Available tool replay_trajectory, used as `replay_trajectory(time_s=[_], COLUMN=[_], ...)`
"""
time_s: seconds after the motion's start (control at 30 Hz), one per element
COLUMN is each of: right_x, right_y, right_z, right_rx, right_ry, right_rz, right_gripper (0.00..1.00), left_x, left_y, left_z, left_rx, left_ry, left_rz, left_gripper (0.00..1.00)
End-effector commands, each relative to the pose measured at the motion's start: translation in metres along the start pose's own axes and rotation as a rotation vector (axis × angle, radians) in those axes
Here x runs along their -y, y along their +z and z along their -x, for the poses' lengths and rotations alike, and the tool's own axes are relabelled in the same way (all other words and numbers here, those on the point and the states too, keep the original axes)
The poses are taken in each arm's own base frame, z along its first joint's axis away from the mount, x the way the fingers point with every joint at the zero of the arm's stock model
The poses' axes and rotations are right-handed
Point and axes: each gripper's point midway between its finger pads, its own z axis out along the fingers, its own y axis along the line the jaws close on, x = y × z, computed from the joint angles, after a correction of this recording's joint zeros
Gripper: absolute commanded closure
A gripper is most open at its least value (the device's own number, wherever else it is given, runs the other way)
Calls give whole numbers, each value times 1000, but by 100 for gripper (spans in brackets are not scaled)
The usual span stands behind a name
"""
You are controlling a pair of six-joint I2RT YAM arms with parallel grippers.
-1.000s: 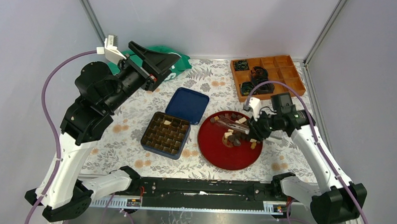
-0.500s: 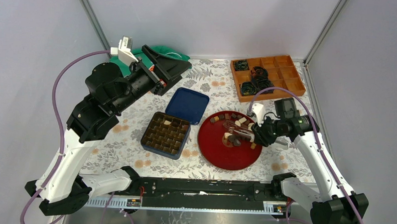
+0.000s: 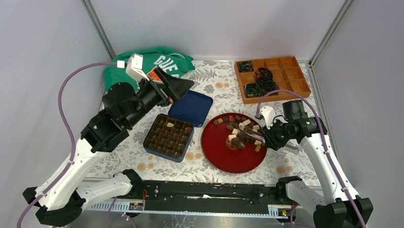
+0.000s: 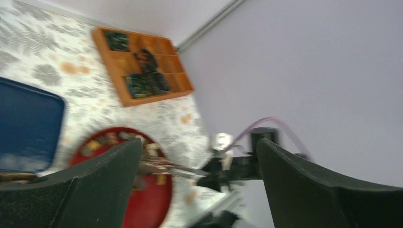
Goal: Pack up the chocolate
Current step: Pick up the fake chocolate from the plate.
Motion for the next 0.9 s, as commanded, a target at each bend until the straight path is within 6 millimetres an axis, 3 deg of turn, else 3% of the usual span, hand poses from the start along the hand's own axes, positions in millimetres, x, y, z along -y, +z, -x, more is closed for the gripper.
replay_trajectory(time_s=[0.0, 0.03, 0.27, 0.47, 0.63, 0.87], right_x=[10, 10, 12, 6, 0, -2], right_y=[-12, -12, -15, -12, -11, -3], right_z=[2, 1, -3, -2, 0, -3], right_rx=[-3, -10, -29, -28, -16, -43], right_ry=[4, 7, 17, 24, 27, 45], right_rz=[-54, -55, -68, -25, 13, 47], right_gripper=[60, 60, 59, 59, 59, 59], left_x=[-21, -35, -117, -171, -189, -187], left_y=[-1, 2, 16, 13, 1, -5], left_z=[7, -9, -45, -61, -56, -55], left_rx=[126, 85, -39, -76, -46, -27], left_ry=[438, 536, 839, 983, 1018, 1016], left_rz=[-73, -91, 66, 173, 236, 217], left_gripper=[1, 1, 1, 1, 1, 1])
